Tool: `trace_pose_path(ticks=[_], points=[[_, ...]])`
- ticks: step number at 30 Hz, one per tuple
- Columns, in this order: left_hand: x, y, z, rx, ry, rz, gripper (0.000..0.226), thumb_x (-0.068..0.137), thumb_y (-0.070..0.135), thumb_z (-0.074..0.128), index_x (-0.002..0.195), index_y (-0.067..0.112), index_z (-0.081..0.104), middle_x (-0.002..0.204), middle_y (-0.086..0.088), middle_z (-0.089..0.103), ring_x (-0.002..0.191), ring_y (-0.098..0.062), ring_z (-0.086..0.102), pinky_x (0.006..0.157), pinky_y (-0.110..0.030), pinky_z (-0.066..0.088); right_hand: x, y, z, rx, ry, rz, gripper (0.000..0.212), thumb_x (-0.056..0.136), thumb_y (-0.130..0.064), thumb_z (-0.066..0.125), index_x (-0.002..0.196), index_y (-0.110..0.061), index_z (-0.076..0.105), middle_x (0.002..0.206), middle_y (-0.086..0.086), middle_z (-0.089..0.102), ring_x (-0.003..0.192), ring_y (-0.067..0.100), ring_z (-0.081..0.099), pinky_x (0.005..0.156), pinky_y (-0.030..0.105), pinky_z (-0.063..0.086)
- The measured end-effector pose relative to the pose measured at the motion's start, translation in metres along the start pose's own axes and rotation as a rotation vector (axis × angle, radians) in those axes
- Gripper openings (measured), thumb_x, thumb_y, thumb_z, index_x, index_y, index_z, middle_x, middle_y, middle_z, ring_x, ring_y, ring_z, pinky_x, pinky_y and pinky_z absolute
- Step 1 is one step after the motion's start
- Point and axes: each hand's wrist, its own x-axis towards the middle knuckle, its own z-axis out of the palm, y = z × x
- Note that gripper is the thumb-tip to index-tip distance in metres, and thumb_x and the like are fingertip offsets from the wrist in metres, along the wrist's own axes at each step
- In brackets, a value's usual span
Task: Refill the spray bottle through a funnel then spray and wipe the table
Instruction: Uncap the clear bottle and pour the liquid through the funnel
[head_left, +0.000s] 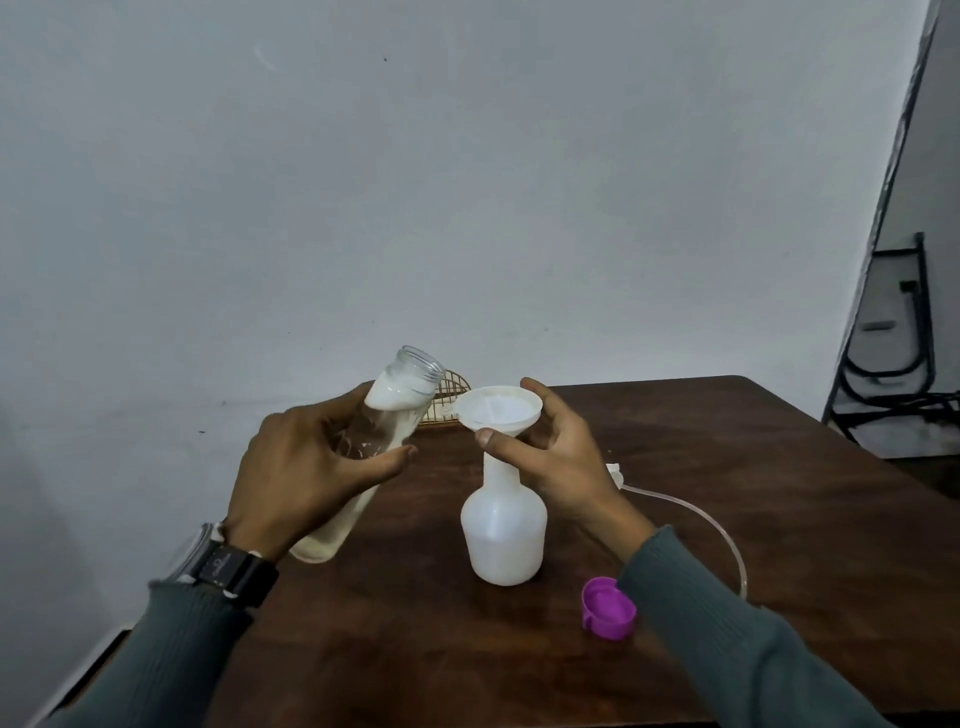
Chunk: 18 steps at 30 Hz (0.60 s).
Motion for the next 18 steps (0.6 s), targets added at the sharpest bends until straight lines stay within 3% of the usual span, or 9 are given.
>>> trace_pose_path(ticks=[3, 10, 18], points=[[0.012, 0.007, -0.004, 0.081, -0.008, 0.017, 0.061, 0.063, 0.064, 0.079, 0.119, 0.065, 0.055, 0.075, 0.018, 0.073, 0.073, -0.004, 0.069, 0.063, -0.034, 0.056, 0.003, 0.001, -0.002, -0.001, -0.008, -0.011, 0.113, 0.053, -0.049, 0.089, 0.152, -0.021, 0.042, 0.13, -0.007, 0.067, 0.123, 0.013, 0.065, 0.107, 0.044, 0.054], [0.041, 0.01, -0.007, 0.202, -0.049, 0.064, 0.065, 0.063, 0.061, 0.081, 0.123, 0.064, 0.055, 0.072, 0.016, 0.071, 0.069, -0.008, 0.065, 0.06, -0.032, 0.053, 0.011, 0.008, 0.0, 0.01, 0.008, -0.034, 0.103, 0.055, -0.048, 0.09, 0.147, -0.024, 0.049, 0.129, -0.005, 0.069, 0.121, 0.016, 0.067, 0.104, 0.045, 0.056], [0.054, 0.013, 0.005, 0.292, -0.11, 0.079, 0.056, 0.064, 0.062, 0.082, 0.118, 0.058, 0.066, 0.068, 0.011, 0.069, 0.071, -0.018, 0.065, 0.06, -0.031, 0.049, 0.015, 0.012, -0.005, 0.029, -0.028, -0.057, 0.087, 0.07, -0.025, 0.093, 0.146, -0.019, 0.051, 0.123, -0.008, 0.072, 0.114, 0.008, 0.069, 0.093, 0.027, 0.058]])
